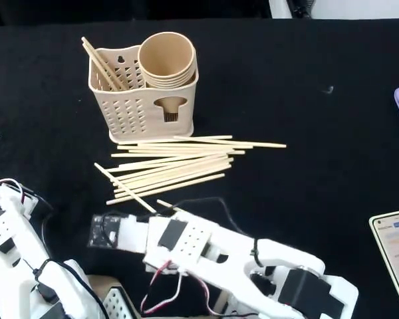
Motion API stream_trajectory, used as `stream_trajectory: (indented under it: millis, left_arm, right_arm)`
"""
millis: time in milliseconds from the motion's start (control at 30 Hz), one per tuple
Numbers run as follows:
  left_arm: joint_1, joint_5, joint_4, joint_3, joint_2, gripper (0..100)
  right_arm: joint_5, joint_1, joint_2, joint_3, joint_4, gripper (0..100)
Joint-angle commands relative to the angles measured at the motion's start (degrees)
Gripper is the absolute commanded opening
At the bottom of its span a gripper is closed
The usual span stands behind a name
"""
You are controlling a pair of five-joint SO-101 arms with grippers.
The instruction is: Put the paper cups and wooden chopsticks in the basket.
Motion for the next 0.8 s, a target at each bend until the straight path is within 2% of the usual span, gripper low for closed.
stream_trajectory:
  millis: [0, 133, 300, 600, 767]
  left_arm:
    - [0.31, 0.62, -0.70, -3.03, -1.41, 18]
    - [0.22, 0.62, -0.62, -3.03, -1.41, 18]
    - [0.22, 0.62, -0.62, -3.12, -1.41, 18]
    - [0.31, 0.62, -0.79, -3.03, -1.41, 18]
    - [0.31, 0.62, -0.88, -3.03, -1.41, 18]
  right_arm:
    - [1.41, 2.46, 0.66, -0.48, -1.32, 24.0]
    - [2.73, 2.37, 5.93, -2.59, -0.79, 21.7]
    - [2.73, 2.37, 7.78, -5.14, 0.18, 0.8]
    - [2.73, 2.64, 6.73, -6.20, 3.08, 1.1]
    - [2.99, 2.64, -2.24, -7.25, 8.79, 1.1]
